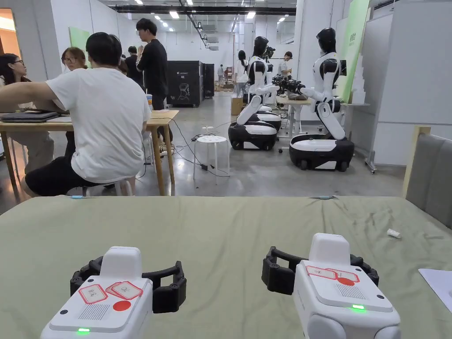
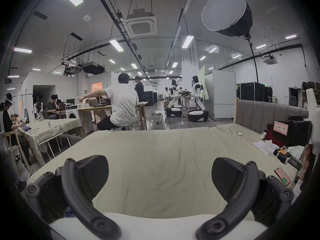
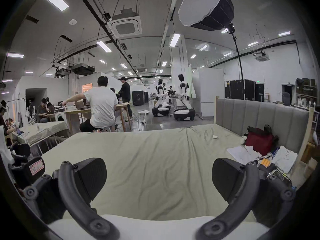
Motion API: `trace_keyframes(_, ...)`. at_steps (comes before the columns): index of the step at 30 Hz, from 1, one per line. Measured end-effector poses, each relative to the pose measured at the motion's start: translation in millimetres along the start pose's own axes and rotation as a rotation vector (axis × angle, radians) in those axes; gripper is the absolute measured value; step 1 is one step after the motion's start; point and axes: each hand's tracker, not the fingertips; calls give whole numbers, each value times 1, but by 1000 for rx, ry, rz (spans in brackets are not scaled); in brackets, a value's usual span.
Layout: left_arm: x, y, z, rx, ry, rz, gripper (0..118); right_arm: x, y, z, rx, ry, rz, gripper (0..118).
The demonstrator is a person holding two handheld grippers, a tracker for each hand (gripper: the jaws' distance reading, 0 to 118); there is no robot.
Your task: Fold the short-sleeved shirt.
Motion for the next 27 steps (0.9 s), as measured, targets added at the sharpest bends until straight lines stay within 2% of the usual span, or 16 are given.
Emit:
trace_keyframes(3,0,-1,0,0,4,-5,118,2,0,-1,-20,-1,-11,118)
trace_keyframes(5,-1,-1,-1,0,3,-2,118,5,-1,-2,-40,41,-28,118)
trace_keyframes(17,-1,-3,0,-10,4,6,118,-6,-2,1,-51,-26,-28,118)
trace_keyframes(23,-1,-1,1,-3,3,6,118,-11,-2,3,-36,-22,16,118)
trace_keyframes(27,-1,0,2,-2,1,8,118,-11,1,0,-51,-23,9,118)
